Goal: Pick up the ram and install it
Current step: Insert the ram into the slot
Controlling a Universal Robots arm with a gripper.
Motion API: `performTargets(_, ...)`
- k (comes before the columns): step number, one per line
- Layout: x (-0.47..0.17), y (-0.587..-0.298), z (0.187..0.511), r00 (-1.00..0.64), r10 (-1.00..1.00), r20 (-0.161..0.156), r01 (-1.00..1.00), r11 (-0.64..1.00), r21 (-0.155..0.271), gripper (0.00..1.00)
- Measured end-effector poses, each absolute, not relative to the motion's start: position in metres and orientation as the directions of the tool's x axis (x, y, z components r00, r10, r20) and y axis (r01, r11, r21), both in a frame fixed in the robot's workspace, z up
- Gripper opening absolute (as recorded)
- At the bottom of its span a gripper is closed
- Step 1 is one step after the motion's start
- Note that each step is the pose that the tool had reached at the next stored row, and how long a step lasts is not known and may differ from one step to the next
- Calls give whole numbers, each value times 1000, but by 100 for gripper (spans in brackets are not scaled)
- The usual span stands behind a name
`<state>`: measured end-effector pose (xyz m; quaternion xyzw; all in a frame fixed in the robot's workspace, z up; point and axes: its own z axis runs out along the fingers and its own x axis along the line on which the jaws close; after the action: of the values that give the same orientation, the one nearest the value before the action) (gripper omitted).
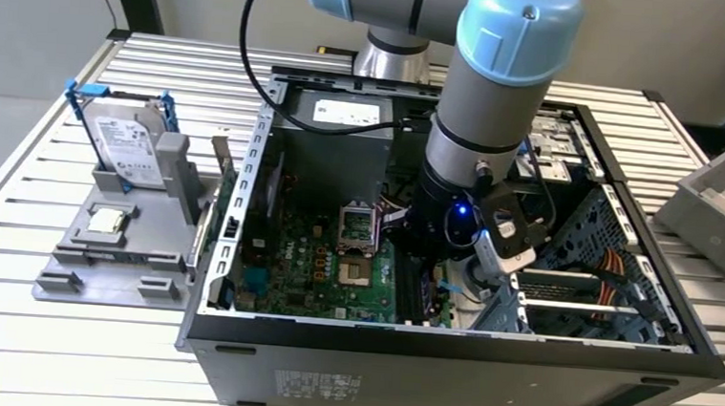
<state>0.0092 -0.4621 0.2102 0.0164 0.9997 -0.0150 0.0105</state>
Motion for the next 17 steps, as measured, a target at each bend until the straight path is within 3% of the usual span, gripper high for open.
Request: performTargets(17,9,-462,208,-999,32,-21,33,999,-30,0)
